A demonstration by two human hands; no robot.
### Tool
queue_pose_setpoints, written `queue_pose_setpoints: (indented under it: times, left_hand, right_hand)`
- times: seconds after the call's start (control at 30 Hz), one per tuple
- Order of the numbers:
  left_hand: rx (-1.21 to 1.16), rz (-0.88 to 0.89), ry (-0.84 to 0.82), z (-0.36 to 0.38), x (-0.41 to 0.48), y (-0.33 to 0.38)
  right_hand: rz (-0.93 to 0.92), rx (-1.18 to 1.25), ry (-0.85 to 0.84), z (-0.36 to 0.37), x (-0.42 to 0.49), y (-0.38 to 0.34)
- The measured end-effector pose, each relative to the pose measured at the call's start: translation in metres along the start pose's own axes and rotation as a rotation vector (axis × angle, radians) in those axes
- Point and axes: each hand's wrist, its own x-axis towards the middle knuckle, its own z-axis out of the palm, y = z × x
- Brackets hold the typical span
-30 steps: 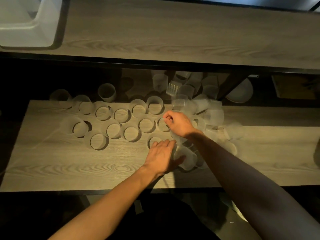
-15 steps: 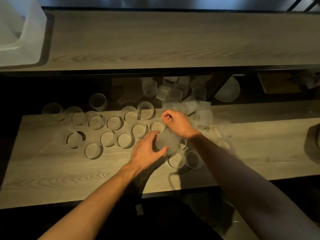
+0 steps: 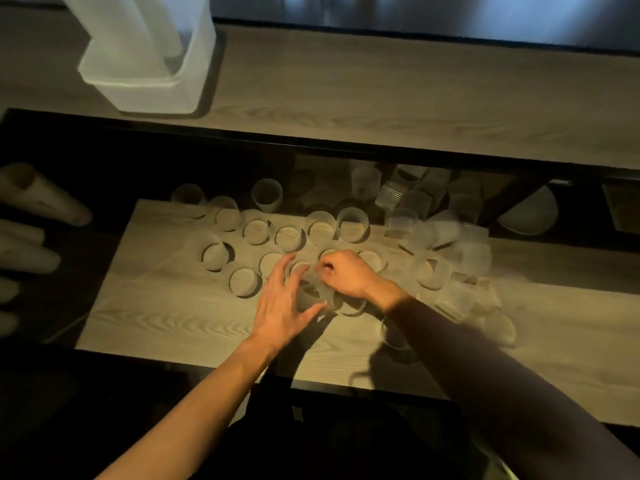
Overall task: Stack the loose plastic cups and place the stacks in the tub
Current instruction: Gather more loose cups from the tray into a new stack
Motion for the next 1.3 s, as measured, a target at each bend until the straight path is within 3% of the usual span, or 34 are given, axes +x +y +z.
queue_pose_setpoints:
  times: [0.17, 0.37, 0.47, 0.67, 0.83, 1.2, 1.3]
  left_hand:
    - [-0.107, -0.200, -0.123, 0.004, -0.017, -0.020]
    - [-0.254, -0.331, -0.185, 0.015, -0.023, -0.021]
    - [-0.231, -0.342, -0.231, 0.020, -0.020, -0.019]
    - [-0.062, -0.301, -0.261, 0.026, -0.017, -0.018]
    - [0.023, -0.260, -0.256, 0.027, -0.021, -0.015]
    - [0.089, -0.131, -0.110, 0.029, -0.014, 0.000]
    - [0.065, -0.055, -0.075, 0.032, -0.006, 0.009]
  right_hand:
    - [-0.059, -0.016, -0.047, 0.022, 0.008, -0.011]
    - [0.035, -0.085, 0.145, 0.004, 0.004, 0.006]
    - [0.077, -0.257, 0.204, -0.015, -0.002, 0.023]
    - [0.097, -0.547, -0.126, -0.045, -0.015, 0.053]
    - [0.107, -0.700, -0.163, -0.044, -0.022, 0.065]
    - [0.140, -0.382, 0.028, -0.047, -0.019, 0.078]
    - [0.109, -0.091, 0.078, -0.052, -0.025, 0.077]
